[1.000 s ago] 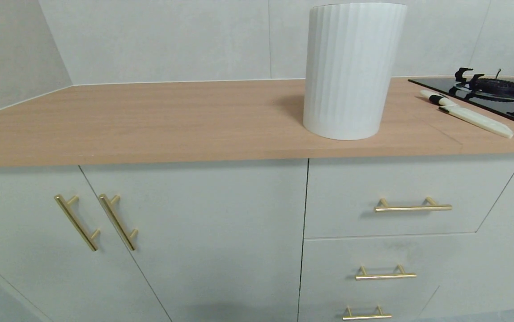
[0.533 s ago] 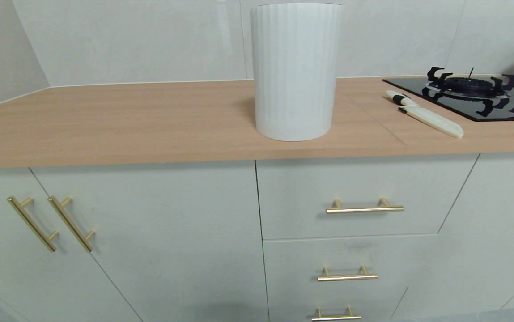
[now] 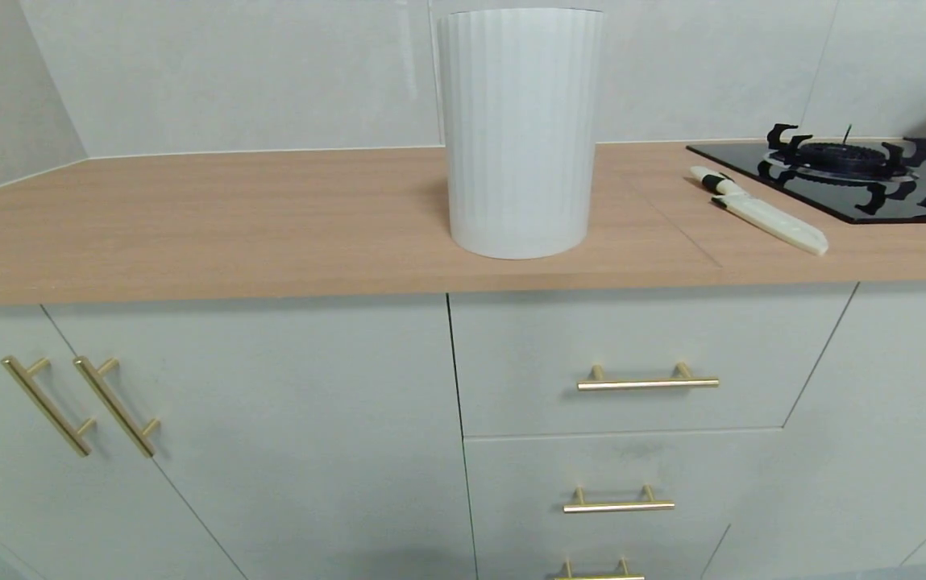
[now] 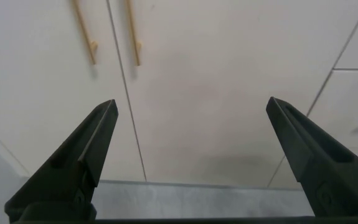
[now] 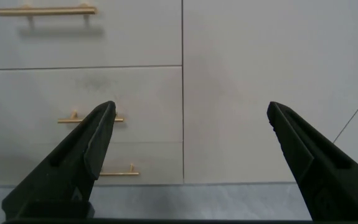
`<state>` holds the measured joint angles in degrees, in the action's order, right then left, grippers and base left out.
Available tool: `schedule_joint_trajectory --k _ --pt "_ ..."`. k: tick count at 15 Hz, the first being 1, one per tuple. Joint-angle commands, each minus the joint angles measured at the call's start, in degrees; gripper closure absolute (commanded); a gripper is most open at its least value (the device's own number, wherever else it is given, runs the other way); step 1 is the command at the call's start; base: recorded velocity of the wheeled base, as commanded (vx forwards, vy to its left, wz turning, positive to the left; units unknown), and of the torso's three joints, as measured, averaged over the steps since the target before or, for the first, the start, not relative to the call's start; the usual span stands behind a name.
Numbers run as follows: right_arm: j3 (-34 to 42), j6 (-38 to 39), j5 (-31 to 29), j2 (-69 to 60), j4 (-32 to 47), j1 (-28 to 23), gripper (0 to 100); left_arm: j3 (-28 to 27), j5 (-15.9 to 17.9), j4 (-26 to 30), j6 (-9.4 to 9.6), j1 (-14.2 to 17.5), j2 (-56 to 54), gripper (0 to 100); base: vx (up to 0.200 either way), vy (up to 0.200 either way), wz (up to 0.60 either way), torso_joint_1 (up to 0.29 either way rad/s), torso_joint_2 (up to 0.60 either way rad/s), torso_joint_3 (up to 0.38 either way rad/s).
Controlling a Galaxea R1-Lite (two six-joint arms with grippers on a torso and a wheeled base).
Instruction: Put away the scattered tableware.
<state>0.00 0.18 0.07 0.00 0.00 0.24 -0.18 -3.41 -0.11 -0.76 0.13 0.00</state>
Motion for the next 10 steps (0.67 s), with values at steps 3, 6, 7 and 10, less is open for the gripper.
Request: schedule_joint_trajectory --k 3,6,7,10 --pt "0.0 -0.01 0.01 0.0 0.0 0.02 0 0.09 -0.01 -0.07 -0.12 0.04 0.09 0 0.133 0.0 0.0 0.002 0.0 0.0" --pt "0.0 -0.01 0.01 0.0 0.0 0.02 0 0.01 -0.1 -0.07 -0.12 0.04 0.09 0 0.0 0.0 0.0 0.0 0.0 0.0" --pt "0.0 -0.01 0.01 0.0 0.0 0.02 0 0.01 -0.1 -0.07 -0.12 0.04 0.09 0 0.0 0.0 0.0 0.0 0.0 0.0" --pt "0.0 -0.01 0.01 0.0 0.0 0.02 0 0.01 -0.1 -0.07 -0.21 0.04 0.09 0 0.0 0.0 0.0 0.0 0.0 0.0"
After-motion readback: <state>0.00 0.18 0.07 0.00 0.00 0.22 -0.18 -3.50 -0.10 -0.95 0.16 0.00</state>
